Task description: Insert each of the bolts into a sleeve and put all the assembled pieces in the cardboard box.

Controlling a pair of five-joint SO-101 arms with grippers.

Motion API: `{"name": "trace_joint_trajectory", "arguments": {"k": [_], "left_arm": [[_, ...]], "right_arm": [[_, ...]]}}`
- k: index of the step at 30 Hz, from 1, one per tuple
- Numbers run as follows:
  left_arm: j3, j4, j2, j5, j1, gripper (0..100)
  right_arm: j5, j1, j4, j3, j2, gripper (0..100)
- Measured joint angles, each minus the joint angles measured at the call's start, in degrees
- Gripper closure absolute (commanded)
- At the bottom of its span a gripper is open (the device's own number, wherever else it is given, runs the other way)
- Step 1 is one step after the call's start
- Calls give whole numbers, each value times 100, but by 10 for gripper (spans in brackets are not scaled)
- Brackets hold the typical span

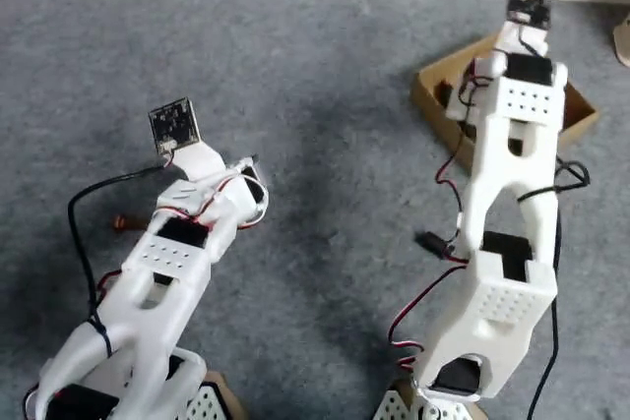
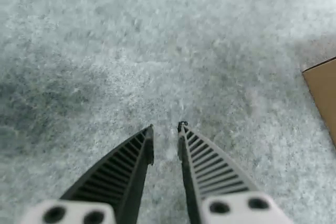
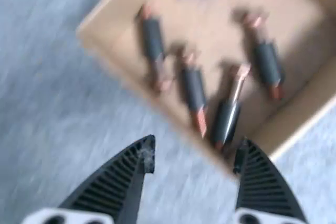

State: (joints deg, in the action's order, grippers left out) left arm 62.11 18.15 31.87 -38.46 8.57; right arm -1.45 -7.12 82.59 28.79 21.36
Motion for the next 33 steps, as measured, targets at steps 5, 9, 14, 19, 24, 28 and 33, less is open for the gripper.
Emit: {"name": "trace_joint_trajectory", "arguments": {"k": [5,9,14,19,24,28,33], "left_arm": [[-431,703,0,-26,-79,917],[-431,826,0,0,-167,917],[-185,853,0,-26,-703,917],[123,853,0,-26,-923,917],[158,853,0,-9,-923,917],[158,853,0,-9,-923,917],[158,853,0,0,-923,917]], "right_arm": [[0,105,1327,554,0,783],[0,70,1679,633,0,783],[-387,97,1732,396,0,783],[-554,105,1741,-281,0,783],[-563,35,1741,-967,-299,783],[-563,35,1741,-1952,-1081,783],[-563,62,1741,-3165,-1925,783]]}}
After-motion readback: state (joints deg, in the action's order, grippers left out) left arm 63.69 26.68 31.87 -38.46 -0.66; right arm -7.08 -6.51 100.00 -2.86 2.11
